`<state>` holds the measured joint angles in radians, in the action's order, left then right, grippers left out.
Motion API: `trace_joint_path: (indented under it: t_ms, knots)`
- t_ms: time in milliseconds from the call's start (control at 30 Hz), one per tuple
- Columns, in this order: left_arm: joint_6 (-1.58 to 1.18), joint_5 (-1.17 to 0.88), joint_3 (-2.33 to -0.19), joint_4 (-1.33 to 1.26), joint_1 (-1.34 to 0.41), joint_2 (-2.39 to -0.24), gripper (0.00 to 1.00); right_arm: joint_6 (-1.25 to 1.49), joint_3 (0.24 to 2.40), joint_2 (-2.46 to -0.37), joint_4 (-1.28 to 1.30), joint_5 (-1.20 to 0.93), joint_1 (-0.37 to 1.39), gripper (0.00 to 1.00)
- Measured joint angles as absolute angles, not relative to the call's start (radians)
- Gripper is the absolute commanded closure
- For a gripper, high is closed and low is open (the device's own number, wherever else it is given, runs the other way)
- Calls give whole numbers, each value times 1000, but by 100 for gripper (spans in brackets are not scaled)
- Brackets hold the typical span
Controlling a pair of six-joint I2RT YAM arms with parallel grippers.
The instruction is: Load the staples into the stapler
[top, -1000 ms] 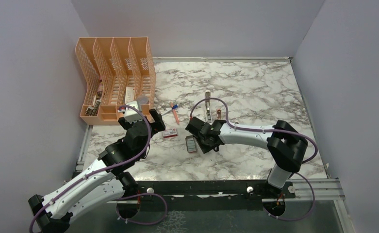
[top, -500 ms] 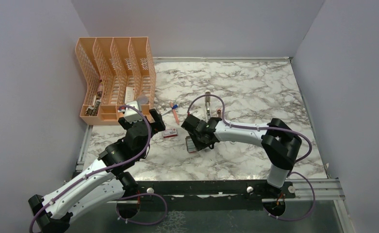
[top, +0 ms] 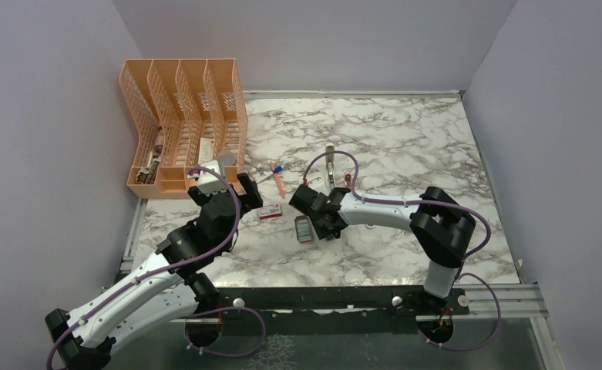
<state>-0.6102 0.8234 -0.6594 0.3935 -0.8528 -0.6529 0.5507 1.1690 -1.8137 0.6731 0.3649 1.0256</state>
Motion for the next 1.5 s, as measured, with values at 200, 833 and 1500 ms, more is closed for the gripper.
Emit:
trace_joint_path:
  t_ms: [200,833,1500]
  knots:
    - [-610,823,-659,394,-853,-653,1,561,1127,-1789,662,358,1025,55]
    - [-609,822,-659,394,-853,-677,1,643,971,-1660,614,268,1021,56]
    - [-610,822,-659,394,-853,-676,1,756,1045,-1728,612,264,994,63]
